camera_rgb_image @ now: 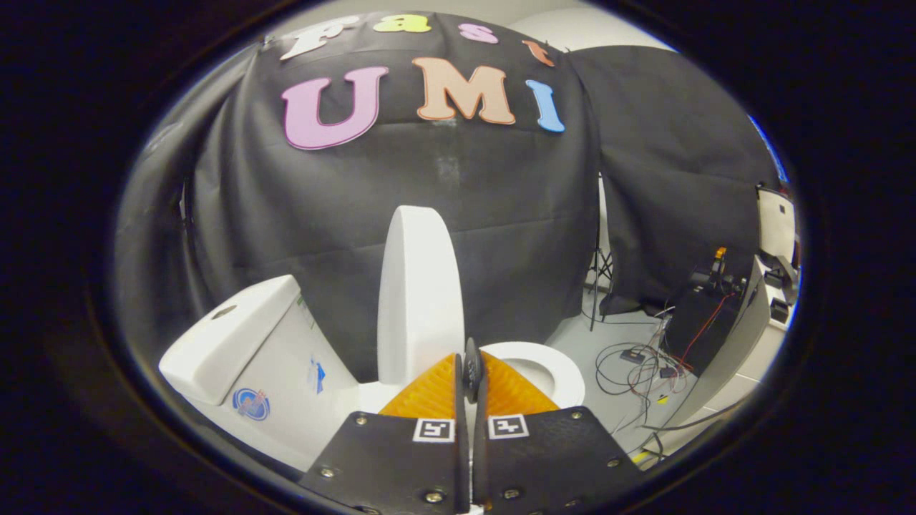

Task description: Open the toilet lid.

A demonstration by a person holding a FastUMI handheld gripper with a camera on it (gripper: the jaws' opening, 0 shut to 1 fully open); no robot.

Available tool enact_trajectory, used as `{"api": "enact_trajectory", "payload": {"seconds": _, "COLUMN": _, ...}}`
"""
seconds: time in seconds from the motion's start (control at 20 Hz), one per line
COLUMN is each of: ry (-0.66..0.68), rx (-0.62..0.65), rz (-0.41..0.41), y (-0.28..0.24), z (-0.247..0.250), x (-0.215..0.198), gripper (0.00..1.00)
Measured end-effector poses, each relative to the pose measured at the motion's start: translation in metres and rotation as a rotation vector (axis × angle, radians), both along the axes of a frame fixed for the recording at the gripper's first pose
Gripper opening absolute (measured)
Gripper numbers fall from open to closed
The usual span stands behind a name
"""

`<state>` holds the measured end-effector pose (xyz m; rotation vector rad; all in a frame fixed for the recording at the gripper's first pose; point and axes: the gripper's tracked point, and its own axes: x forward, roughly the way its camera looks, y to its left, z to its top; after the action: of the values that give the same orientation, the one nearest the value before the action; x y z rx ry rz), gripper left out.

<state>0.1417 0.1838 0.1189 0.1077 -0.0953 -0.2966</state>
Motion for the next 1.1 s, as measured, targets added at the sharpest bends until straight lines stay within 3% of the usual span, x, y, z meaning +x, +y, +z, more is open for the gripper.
{"api": "enact_trajectory", "payload": {"seconds": 0.55, "ry": -0.014, "rx": -0.080, "rz": 0.060, "y": 0.047, "z": 0.004, "x": -0.005, "gripper": 0.03}}
{"api": "enact_trajectory", "payload": {"seconds": 1.1, "ry": -0.030, "rx": -0.080, "rz": 0.128, "y": 0.078, "z": 0.002, "x": -0.007, "gripper": 0.03}}
